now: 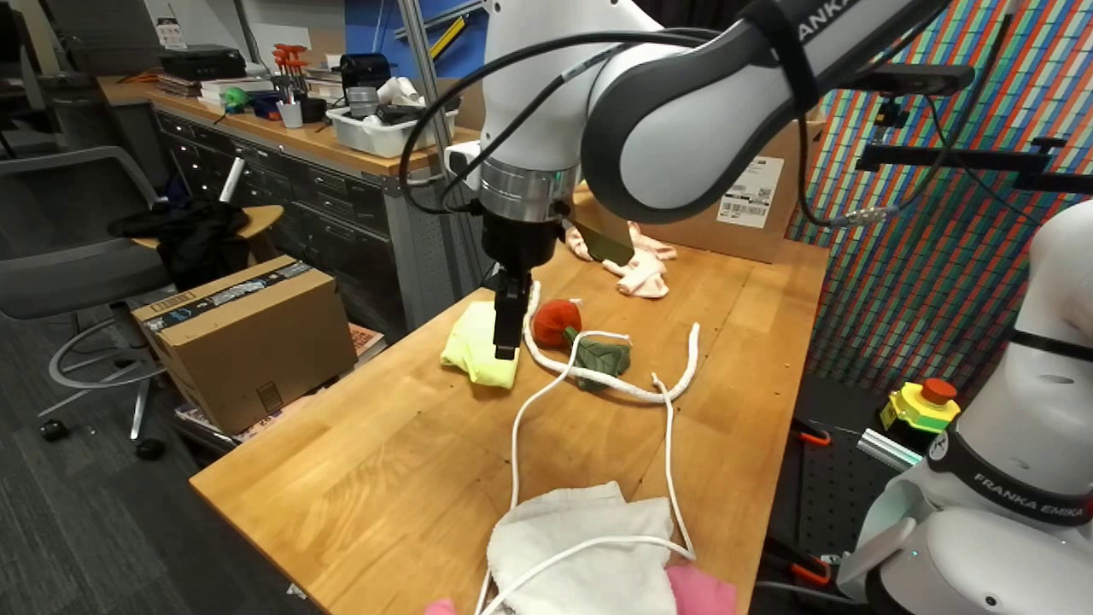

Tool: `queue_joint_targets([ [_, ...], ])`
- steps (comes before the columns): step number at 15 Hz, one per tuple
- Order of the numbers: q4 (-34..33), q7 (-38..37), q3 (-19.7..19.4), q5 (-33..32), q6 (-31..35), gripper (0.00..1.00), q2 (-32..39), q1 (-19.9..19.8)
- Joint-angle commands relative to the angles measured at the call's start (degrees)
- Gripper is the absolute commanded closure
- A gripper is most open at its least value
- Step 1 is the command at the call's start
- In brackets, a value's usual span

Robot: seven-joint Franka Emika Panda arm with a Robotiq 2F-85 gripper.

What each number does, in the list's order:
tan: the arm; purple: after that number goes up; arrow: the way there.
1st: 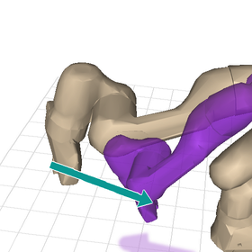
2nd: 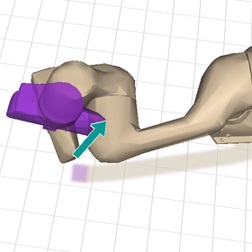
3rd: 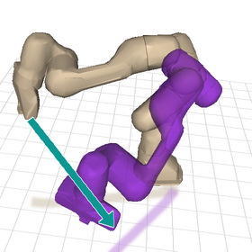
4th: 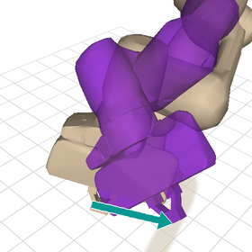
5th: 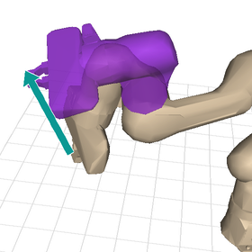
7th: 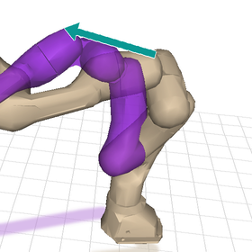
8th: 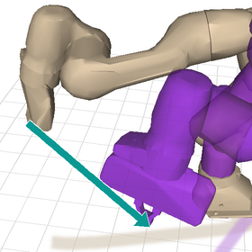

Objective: Separate all the items on the table.

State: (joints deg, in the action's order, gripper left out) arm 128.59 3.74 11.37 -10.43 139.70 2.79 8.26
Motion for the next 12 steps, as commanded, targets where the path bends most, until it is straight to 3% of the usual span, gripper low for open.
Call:
queue_joint_targets([
  [1, -6.6, 5.8, -0.9, 2.5, -3.7, 0.00, 5.6, 0.1],
  [12, -16.4, 8.8, -3.0, 3.3, -6.2, 0.00, 18.4, -2.1],
])
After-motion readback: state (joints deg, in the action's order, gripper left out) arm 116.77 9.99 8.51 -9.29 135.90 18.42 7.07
